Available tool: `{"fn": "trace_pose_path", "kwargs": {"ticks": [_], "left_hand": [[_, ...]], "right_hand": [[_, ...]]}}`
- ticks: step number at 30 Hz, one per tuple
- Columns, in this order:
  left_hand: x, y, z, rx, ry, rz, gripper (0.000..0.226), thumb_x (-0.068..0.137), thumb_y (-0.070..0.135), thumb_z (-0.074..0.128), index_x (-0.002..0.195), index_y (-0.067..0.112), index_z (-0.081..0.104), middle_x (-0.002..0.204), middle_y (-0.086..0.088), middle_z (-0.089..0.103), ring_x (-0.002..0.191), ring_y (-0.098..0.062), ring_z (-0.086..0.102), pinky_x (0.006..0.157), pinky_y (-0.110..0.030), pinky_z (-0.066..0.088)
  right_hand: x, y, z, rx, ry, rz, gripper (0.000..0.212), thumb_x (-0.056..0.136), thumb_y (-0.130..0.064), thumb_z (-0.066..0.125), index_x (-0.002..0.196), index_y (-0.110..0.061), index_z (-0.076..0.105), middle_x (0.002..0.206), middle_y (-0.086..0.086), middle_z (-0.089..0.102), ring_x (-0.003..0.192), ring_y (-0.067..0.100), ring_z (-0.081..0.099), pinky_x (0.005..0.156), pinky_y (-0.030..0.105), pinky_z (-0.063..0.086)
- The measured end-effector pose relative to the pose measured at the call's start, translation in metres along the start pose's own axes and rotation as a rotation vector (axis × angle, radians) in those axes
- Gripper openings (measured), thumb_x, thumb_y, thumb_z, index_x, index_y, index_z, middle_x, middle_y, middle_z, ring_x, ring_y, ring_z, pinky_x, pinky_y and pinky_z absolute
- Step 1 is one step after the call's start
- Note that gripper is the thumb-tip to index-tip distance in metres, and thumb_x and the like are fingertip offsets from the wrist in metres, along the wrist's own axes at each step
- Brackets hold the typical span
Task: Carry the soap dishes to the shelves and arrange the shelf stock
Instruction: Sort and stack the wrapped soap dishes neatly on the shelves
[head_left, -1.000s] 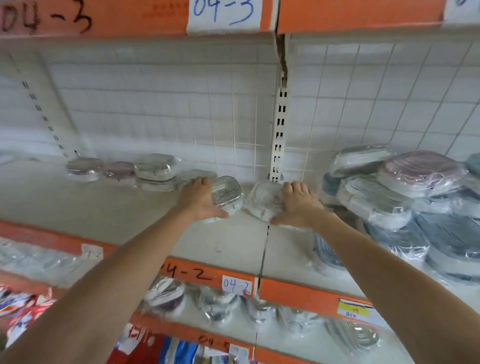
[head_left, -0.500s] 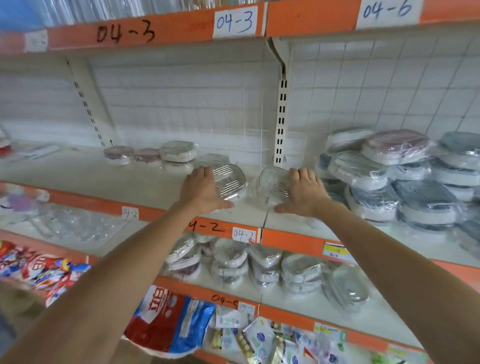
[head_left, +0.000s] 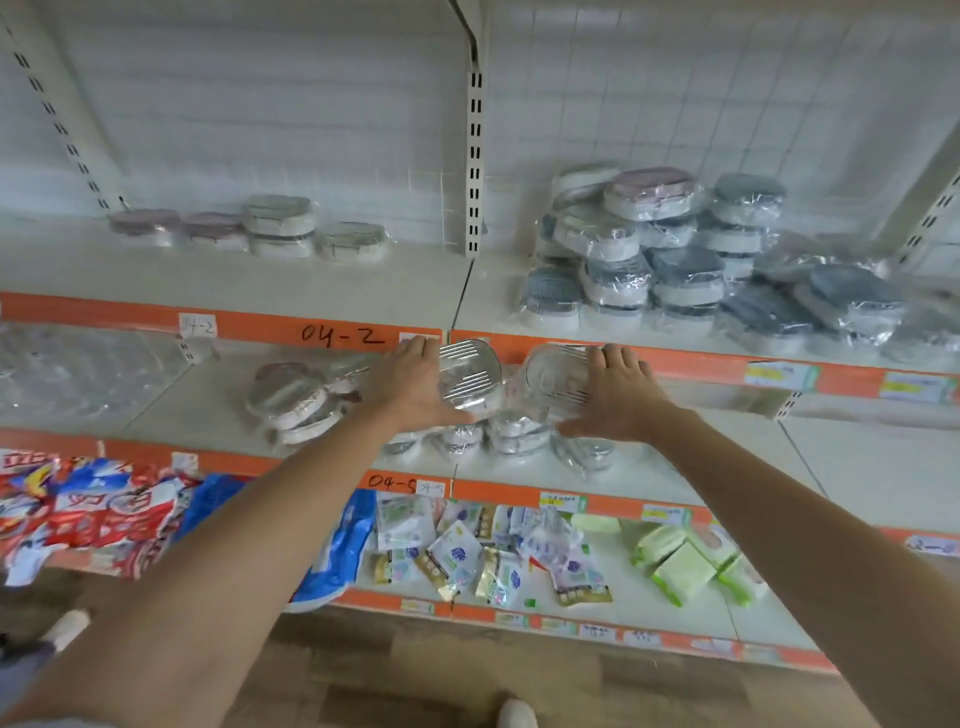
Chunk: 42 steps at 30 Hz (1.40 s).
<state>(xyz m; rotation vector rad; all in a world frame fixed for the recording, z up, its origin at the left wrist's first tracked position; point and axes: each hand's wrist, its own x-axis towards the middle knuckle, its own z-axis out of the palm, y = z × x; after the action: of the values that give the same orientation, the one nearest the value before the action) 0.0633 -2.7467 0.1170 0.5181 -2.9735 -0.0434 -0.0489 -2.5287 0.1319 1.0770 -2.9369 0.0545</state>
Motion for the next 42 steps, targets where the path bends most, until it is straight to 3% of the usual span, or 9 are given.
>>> {"fn": "trace_pose_path", "kwargs": {"ticks": [8,13,21,28,35,42], "left_hand": [[-0.001,0.082,0.048,0.011,-0.213,0.105,0.107,0.068,0.066,0.071,0.143,0.003,0.027,0.149,-0.011,0.032,0.136,-0.026,0.032,0.11,-0.036,0.029],[0.025,0.144,0.087,-0.01,-0.306,0.142,0.102,0.068,0.067,0.071,0.139,0.004,0.032,0.141,-0.01,0.038,0.13,-0.025,0.037,0.105,-0.034,0.033],[0.072,0.255,0.157,-0.001,-0.443,0.126,0.112,0.069,0.069,0.069,0.145,0.001,0.023,0.15,-0.015,0.03,0.138,-0.029,0.029,0.112,-0.036,0.026],[0.09,0.311,0.222,-0.029,-0.518,0.037,0.111,0.067,0.069,0.071,0.142,0.001,0.028,0.148,-0.015,0.032,0.135,-0.029,0.032,0.109,-0.036,0.029],[0.139,0.312,0.258,-0.073,-0.426,-0.028,0.104,0.065,0.065,0.075,0.135,-0.002,0.036,0.137,-0.017,0.043,0.126,-0.03,0.042,0.1,-0.036,0.038],[0.222,0.329,0.29,-0.116,-0.207,0.035,0.104,0.063,0.065,0.075,0.134,-0.001,0.037,0.137,-0.017,0.042,0.127,-0.03,0.039,0.102,-0.036,0.035]], "right_hand": [[-0.054,0.073,0.059,0.09,-0.114,0.162,0.102,0.067,-0.065,0.069,0.137,-0.004,0.027,0.137,0.013,0.035,0.13,0.031,0.032,0.109,0.04,0.027],[-0.069,0.141,0.096,0.136,-0.18,0.254,0.1,0.068,-0.063,0.069,0.137,-0.004,0.026,0.136,0.012,0.035,0.129,0.03,0.032,0.107,0.038,0.028],[-0.067,0.261,0.151,0.198,-0.267,0.381,0.091,0.066,-0.06,0.073,0.128,-0.007,0.035,0.129,0.011,0.041,0.123,0.03,0.037,0.101,0.037,0.033],[-0.058,0.317,0.206,0.235,-0.329,0.485,0.098,0.068,-0.06,0.071,0.136,-0.004,0.028,0.133,0.012,0.037,0.127,0.03,0.032,0.105,0.037,0.028],[-0.03,0.326,0.244,0.25,-0.314,0.498,0.098,0.069,-0.059,0.071,0.136,-0.004,0.027,0.134,0.013,0.036,0.127,0.031,0.032,0.104,0.038,0.029],[0.028,0.341,0.275,0.25,-0.112,0.5,0.098,0.068,-0.058,0.072,0.135,-0.002,0.028,0.134,0.015,0.037,0.126,0.033,0.033,0.106,0.041,0.028]]}}
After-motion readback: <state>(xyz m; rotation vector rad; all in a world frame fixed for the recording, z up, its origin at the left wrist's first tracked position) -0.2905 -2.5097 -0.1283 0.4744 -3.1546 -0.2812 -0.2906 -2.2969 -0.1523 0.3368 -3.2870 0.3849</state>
